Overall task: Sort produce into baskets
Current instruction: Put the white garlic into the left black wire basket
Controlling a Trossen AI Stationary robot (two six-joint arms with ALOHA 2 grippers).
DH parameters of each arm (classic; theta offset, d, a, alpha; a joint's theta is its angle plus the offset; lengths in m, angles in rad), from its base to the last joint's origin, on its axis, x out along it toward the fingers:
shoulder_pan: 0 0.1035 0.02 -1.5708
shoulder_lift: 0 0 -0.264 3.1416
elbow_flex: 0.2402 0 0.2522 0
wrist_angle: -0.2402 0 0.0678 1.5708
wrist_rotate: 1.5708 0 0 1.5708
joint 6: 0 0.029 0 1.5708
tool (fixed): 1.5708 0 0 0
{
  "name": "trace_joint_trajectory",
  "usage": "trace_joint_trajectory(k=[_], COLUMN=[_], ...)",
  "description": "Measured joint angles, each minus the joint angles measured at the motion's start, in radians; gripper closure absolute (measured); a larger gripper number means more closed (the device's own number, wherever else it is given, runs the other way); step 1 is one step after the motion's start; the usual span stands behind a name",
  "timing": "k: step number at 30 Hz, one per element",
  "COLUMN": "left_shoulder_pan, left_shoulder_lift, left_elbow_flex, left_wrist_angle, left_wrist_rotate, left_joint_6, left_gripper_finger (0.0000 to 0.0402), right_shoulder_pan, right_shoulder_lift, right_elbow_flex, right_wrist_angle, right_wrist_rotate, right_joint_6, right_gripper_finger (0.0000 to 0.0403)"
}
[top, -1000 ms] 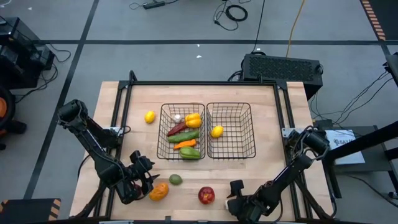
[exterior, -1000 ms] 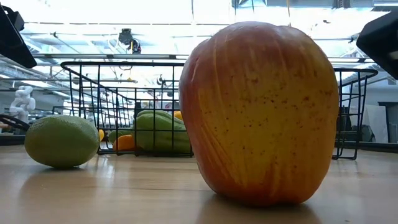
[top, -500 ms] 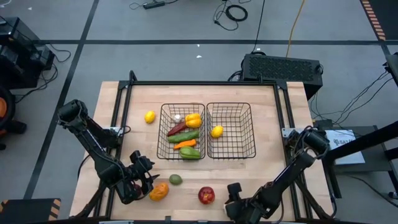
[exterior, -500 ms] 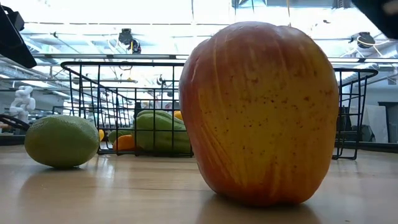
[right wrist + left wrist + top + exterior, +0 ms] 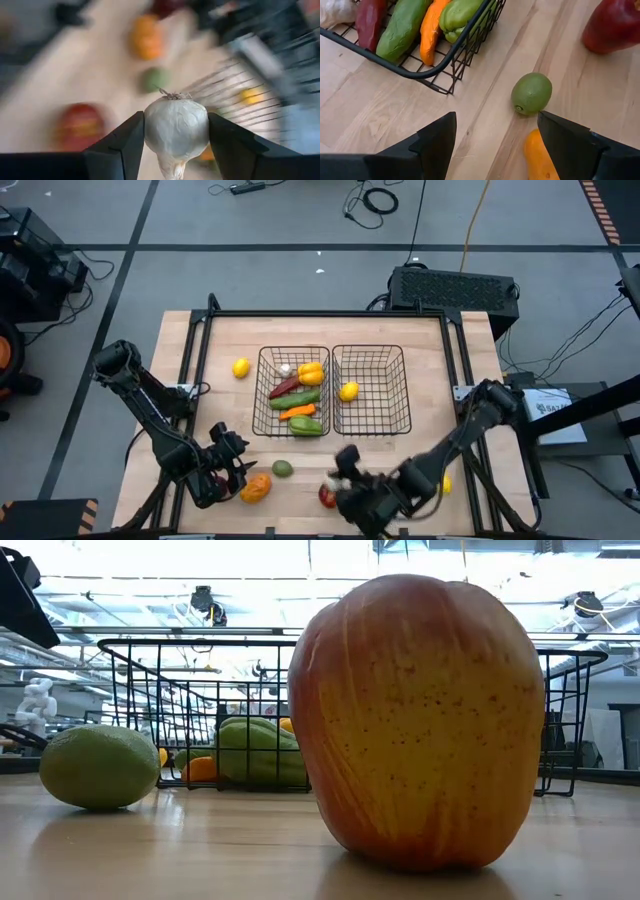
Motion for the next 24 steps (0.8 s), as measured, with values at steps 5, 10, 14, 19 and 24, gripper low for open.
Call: trace_joint_trajectory(k=[5,10,14,19,24], left_shoulder_pan=[0.000,0.000,0.000,0.000,0.008], left_shoulder_lift=[0.000,0.000,0.000,0.000,0.000], left_elbow_flex=[0.017,0.063,0.099,0.116,0.116], left_wrist_angle=[0.002,0.002,-0.006,-0.076,-0.167], left_wrist_rotate=[0.000,-0.006,-0.011,-0.029,-0.083], left_joint_6=[0.032,0.101,0.145,0.152,0.125], left_gripper_finger=[0.0117,0.0117,0.0117,0.0117,0.0117], right_shoulder_pan=[-0.126,-0.340,-0.505,-0.612,-0.637], right_shoulder_lift=[0.000,-0.002,0.011,0.015,0.015], right_elbow_flex=[0.125,0.151,0.135,0.036,-0.058], right_wrist_angle=[0.025,0.096,0.086,0.093,0.094], right_wrist_rotate=[0.107,-0.099,-0.361,-0.516,-0.526], right_joint_6=[-0.317,-0.356,-0.202,-0.053,-0.006], right_gripper_finger=[0.0208,0.0209,0.0209,0.0209,0.0179])
